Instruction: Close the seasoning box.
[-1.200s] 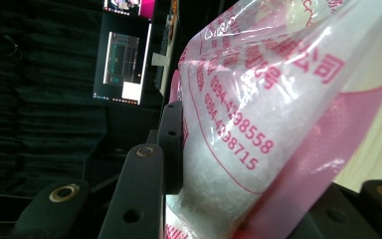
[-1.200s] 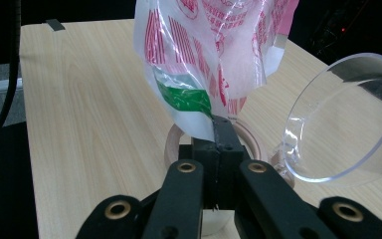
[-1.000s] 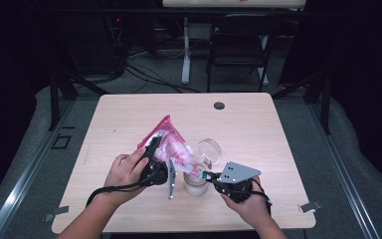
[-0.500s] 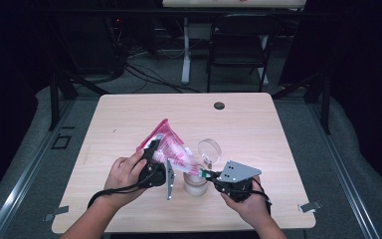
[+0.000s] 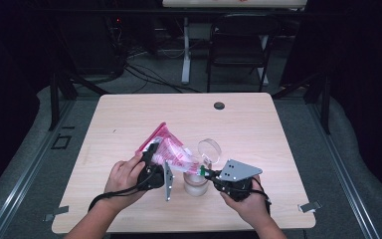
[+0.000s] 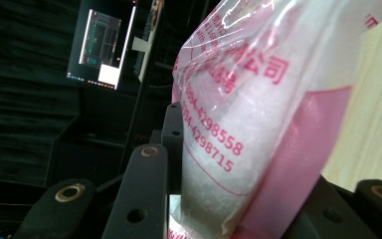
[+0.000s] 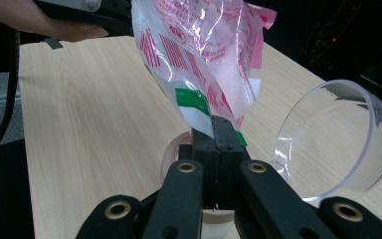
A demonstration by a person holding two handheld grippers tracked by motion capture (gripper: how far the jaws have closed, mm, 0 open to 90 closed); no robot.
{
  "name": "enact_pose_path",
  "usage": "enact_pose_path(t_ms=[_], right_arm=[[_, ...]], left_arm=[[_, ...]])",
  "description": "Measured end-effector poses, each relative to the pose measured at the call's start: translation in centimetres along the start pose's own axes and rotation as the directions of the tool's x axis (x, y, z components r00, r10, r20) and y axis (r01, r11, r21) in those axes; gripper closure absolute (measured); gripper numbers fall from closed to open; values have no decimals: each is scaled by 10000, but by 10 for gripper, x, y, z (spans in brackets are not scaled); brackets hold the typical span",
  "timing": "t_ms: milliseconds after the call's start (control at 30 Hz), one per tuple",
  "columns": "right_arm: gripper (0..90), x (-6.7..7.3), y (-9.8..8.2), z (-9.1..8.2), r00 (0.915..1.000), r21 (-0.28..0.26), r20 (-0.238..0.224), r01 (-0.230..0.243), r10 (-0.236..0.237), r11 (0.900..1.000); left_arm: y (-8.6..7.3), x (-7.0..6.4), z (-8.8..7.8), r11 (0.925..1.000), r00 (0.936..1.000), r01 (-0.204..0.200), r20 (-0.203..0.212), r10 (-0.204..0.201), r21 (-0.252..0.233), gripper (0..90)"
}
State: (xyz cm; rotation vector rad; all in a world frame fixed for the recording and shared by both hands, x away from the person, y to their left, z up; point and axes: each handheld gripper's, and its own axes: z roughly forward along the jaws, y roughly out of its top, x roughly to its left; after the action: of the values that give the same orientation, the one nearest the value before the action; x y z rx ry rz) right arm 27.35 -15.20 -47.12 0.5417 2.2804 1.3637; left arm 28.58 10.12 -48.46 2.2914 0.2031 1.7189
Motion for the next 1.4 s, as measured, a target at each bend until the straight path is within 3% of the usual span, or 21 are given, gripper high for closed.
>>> enact_pose_path(t_ms=[867, 1400], right_arm=[[900, 0, 9, -1, 9998, -241, 73, 200, -198, 9995], [900, 1, 12, 1, 9999, -401, -79, 107, -111, 9991]], left_arm=[[-5, -10, 1, 9976, 9971, 693, 319, -696, 94, 738], [-11, -17, 1, 9921, 9906, 1248, 544, -1254, 160, 743]])
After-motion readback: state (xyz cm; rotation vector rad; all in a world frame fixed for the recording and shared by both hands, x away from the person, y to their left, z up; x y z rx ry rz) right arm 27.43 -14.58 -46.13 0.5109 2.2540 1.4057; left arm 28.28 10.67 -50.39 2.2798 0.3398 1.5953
